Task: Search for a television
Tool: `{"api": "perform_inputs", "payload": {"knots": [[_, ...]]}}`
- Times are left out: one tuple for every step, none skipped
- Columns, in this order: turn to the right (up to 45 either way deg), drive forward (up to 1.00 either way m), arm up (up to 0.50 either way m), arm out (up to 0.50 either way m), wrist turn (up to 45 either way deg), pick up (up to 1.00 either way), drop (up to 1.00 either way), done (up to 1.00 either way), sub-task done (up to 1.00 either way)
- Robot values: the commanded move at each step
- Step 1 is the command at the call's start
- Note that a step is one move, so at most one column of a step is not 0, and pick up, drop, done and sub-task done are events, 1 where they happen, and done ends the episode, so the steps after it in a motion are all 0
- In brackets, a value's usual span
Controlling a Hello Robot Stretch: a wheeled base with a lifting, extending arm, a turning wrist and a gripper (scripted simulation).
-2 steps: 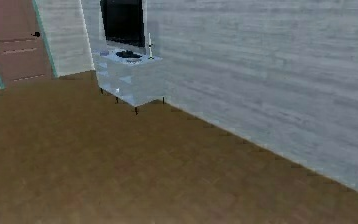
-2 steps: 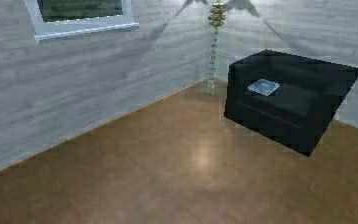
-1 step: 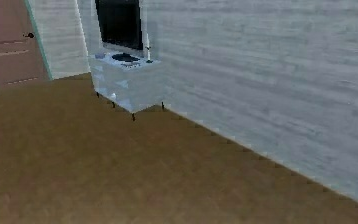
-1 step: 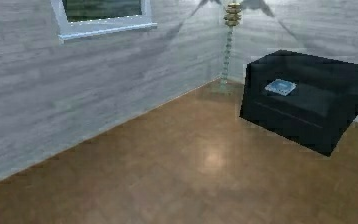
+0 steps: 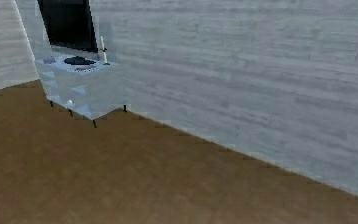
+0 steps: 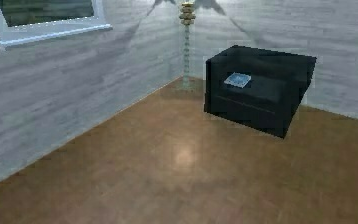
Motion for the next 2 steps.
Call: {"api": "perform_inputs", "payload": {"knots": [[0.0, 0.25, 0.0, 0.0, 0.0, 0.0, 0.0, 0.0, 0.0], [-45.0, 0.0, 0.0, 0.0, 0.0, 0.0, 0.0, 0.0, 0.0]]}}
